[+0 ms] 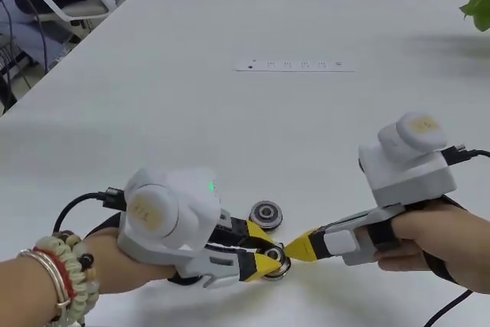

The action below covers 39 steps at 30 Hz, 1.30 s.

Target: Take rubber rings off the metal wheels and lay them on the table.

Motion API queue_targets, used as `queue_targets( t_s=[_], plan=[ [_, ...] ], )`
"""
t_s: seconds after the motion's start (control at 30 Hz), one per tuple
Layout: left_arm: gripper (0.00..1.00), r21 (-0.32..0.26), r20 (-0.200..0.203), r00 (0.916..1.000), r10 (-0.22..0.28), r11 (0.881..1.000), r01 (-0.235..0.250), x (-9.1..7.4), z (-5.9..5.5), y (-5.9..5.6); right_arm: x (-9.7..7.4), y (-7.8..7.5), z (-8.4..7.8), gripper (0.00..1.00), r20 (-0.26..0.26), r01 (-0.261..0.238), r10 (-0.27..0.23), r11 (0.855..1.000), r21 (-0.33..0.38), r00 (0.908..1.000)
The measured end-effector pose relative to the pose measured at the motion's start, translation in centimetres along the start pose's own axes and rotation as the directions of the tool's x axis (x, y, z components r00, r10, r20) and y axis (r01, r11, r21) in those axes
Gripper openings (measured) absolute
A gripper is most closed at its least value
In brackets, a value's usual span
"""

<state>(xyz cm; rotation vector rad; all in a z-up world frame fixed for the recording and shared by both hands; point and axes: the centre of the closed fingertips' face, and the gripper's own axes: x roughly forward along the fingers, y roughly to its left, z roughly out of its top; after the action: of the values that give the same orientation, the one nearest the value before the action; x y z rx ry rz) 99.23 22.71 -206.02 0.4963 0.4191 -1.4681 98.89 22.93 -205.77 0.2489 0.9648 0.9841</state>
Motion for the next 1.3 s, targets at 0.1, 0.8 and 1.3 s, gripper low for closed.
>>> queue_targets(
  t_s=[0.1,0.8,1.3],
  plan=[
    [0.08,-0.005,0.001,1.0,-0.001,1.0,0.001,0.0,0.0,0.0,0.1,0.3,0.1,0.0,0.003,-0.007,0.007,1.0,0.0,1.0],
    [0.09,-0.04,-0.002,1.0,0.002,0.999,-0.003,0.0,0.0,0.2,0.2,-0.4,0.1,0.0,0.001,0.036,-0.036,0.999,-0.022,0.9993],
    [0.29,0.005,-0.037,0.9992,-0.012,1.0,0.013,-1.1,1.3,0.0,0.1,-0.9,0.2,0.0,0.0,0.047,-0.047,0.999,-0.027,0.9989]
  ],
)
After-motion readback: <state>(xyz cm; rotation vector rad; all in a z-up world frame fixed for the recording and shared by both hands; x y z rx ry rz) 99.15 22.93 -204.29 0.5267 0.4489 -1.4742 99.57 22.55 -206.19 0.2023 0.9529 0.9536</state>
